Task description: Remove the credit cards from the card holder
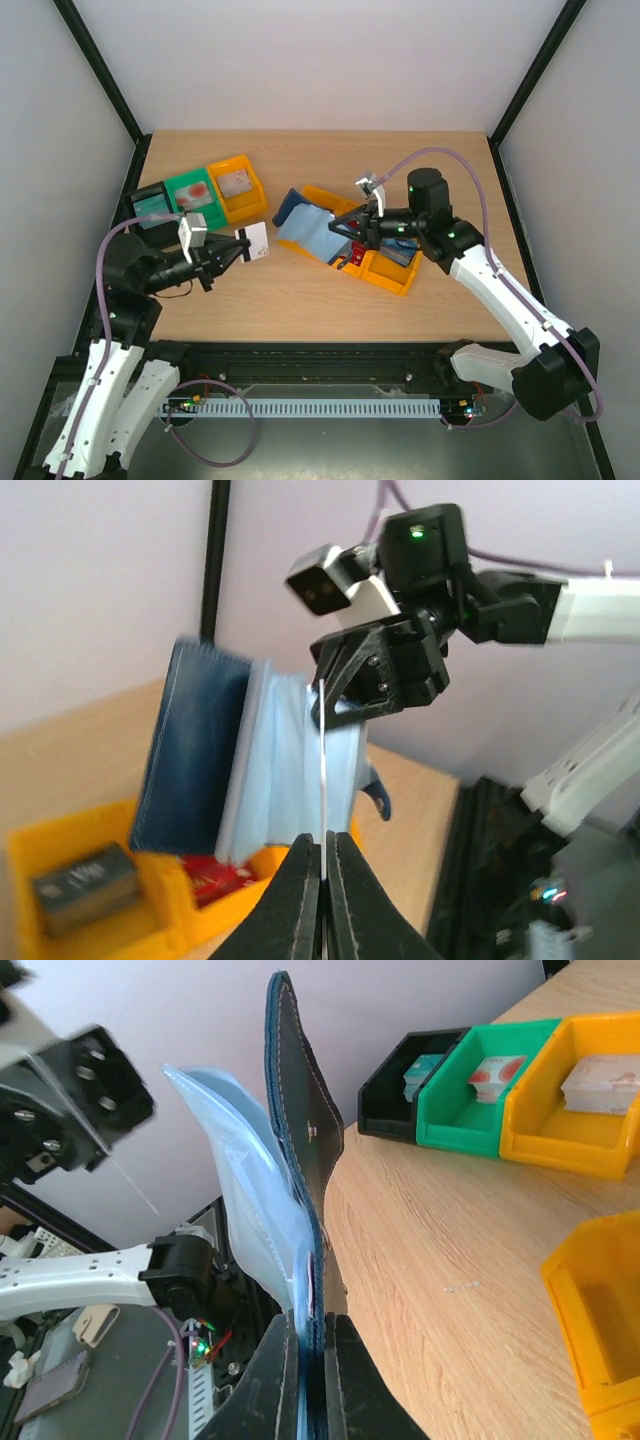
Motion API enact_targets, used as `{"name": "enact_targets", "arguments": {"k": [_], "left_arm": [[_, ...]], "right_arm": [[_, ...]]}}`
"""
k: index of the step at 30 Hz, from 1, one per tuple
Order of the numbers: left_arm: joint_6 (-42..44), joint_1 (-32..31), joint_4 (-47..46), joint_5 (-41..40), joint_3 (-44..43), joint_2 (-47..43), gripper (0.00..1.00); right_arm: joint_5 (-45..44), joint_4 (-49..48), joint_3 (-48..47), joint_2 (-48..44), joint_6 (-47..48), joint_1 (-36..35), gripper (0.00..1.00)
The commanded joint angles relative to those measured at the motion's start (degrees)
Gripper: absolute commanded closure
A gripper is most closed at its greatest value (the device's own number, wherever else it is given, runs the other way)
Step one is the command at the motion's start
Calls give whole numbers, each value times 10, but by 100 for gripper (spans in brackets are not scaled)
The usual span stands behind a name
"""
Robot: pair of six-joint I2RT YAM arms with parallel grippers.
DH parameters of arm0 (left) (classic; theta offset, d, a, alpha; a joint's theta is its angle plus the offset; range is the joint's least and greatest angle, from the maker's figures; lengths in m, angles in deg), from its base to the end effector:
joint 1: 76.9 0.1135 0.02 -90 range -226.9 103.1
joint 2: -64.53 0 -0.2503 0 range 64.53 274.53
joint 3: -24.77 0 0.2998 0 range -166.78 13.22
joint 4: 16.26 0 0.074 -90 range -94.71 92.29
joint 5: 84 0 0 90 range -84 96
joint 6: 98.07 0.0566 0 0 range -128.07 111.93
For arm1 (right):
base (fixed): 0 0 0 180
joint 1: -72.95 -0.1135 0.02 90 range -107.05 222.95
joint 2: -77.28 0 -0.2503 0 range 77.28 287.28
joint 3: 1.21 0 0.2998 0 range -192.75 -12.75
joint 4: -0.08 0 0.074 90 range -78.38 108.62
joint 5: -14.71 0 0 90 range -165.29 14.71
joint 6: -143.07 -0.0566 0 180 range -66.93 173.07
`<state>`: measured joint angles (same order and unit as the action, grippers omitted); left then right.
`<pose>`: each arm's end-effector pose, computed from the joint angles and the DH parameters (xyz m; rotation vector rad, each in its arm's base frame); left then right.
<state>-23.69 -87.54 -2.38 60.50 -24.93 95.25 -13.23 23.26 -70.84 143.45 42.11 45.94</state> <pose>0.1829 -0.0812 0.3484 0.7315 1.4424 -1.0568 0.2559 0.1866 0.3266 -1.0247 1.7071 1.4628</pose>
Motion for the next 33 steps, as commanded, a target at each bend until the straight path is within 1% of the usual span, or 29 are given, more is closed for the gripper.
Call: {"name": "enact_targets", "arguments": {"k": [1, 3, 4, 6, 8, 10, 11, 12, 13, 14, 15, 16, 18, 22, 24, 26, 27, 33], "left_arm": [[245, 1, 115, 16, -86, -13, 98], [398, 1, 184, -19, -109, -23, 98], [488, 1, 224, -37, -118, -27, 98], [671, 1, 305, -75, -124, -37, 98], [850, 1, 357, -107, -98, -62, 98], [1039, 1, 351, -147, -41, -106, 98], [1150, 1, 336, -176, -3, -131, 98], [1285, 1, 309, -204, 35, -158, 98], [1341, 1, 258, -216, 77, -188, 98], [1372, 1, 195, -205, 115, -212, 98], [1382, 1, 139, -185, 143, -232, 98], [1399, 1, 108, -165, 161, -243, 98], [1451, 0, 118, -144, 167, -249, 98], [1479, 1, 158, -132, 161, -256, 98], [1491, 1, 175, -120, 162, -258, 98], [1502, 1, 177, -110, 166, -256, 98], [1506, 1, 177, -108, 168, -254, 98], [1504, 0, 196, -74, 161, -254, 98]], "right_arm": [[3, -10, 15, 23, -24, -14, 98], [-35, 20, 6, 46, -14, -55, 98], [-55, 32, 4, 58, -7, -81, 98], [-74, 14, 17, 88, -25, -127, 98], [-80, -18, 28, 131, -52, -155, 98], [-104, -11, 17, 183, -63, -175, 98], [-127, -4, 8, 210, -68, -183, 98], [-148, 4, -3, 239, -74, -193, 98], [-155, 9, -12, 265, -76, -200, 98], [-154, 11, -19, 291, -78, -207, 98], [-150, 10, -23, 313, -81, -212, 98], [-148, 6, -24, 330, -85, -215, 98], [-151, 3, -26, 354, -89, -217, 98], [-202, 39, -48, 389, -73, -217, 98], [-221, 72, -66, 399, -66, -217, 84], [-235, 105, -81, 393, -51, -217, 65], [-245, 122, -89, 381, -39, -217, 59], [-326, 229, -177, 290, 56, -216, 35]]}}
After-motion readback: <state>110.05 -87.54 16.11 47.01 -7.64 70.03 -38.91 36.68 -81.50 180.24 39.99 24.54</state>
